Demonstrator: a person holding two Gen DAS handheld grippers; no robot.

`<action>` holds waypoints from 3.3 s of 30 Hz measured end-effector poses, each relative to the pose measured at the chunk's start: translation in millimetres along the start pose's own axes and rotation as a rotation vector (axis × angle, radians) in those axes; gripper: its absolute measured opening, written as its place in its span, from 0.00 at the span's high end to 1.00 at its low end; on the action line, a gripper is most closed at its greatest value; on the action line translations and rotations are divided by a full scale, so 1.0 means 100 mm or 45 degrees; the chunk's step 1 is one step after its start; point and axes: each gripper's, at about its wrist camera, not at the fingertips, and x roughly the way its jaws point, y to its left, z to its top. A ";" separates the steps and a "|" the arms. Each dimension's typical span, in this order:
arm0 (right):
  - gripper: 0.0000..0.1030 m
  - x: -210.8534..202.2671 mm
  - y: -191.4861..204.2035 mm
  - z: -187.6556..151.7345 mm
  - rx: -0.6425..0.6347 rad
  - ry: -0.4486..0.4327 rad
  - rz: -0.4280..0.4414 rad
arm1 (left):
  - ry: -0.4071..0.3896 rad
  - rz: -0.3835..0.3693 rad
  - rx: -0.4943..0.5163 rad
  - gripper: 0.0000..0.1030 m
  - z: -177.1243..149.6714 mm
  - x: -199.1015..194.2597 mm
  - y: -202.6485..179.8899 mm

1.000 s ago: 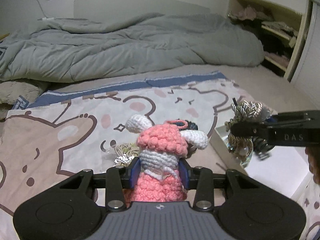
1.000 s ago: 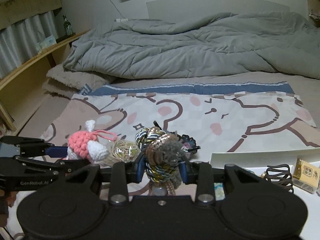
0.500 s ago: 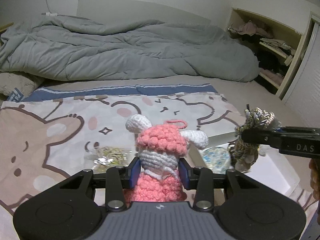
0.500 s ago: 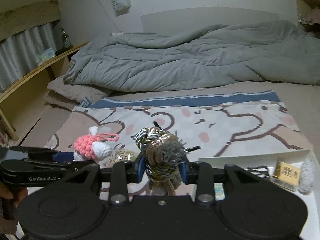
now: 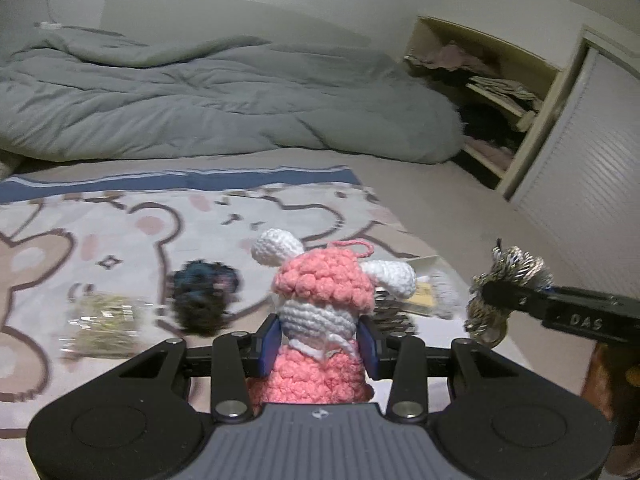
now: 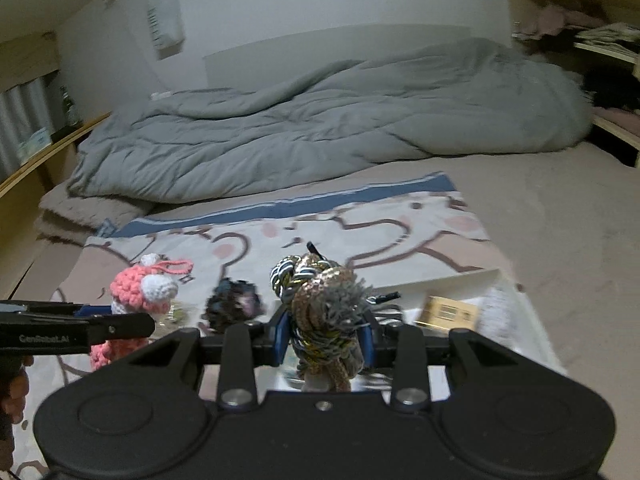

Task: Organize objects
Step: 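Lift the doll and keychain and carry both over the white box, then release the doll with the left tool while the right tool drops the keychain in the box, then withdraw both tools from the box toward the scrunchie and hair-tie bag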

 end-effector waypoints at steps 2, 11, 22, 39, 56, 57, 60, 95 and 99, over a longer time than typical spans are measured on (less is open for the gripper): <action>0.65 -0.05 -0.11 -0.04 0.012 -0.004 -0.021 | -0.003 -0.028 0.000 0.59 -0.02 0.05 -0.15; 0.66 -0.14 -0.48 -0.29 -0.028 0.076 -0.110 | 0.071 -0.134 -0.030 0.59 -0.13 0.43 -0.68; 0.65 -0.05 -0.82 -0.49 -0.064 0.257 -0.274 | 0.211 -0.225 -0.236 0.59 -0.36 0.97 -0.94; 0.58 0.24 -1.14 -0.59 -0.034 0.276 -0.383 | 0.243 -0.347 -0.437 0.49 -0.55 1.47 -1.06; 0.45 0.11 -1.13 -0.59 0.027 0.246 -0.365 | 0.248 -0.216 -0.206 0.49 -0.43 1.29 -1.09; 0.45 0.09 -1.14 -0.59 0.038 0.240 -0.360 | 0.250 -0.209 -0.195 0.49 -0.43 1.28 -1.09; 0.45 0.02 -1.13 -0.58 0.063 0.223 -0.343 | 0.261 -0.186 -0.162 0.49 -0.43 1.25 -1.10; 0.00 -0.34 -1.01 -0.64 0.065 0.140 -0.443 | 0.251 0.045 0.127 0.00 -0.38 0.93 -0.97; 0.00 -0.35 -0.98 -0.65 0.065 0.138 -0.446 | 0.241 0.058 0.141 0.00 -0.37 0.91 -0.94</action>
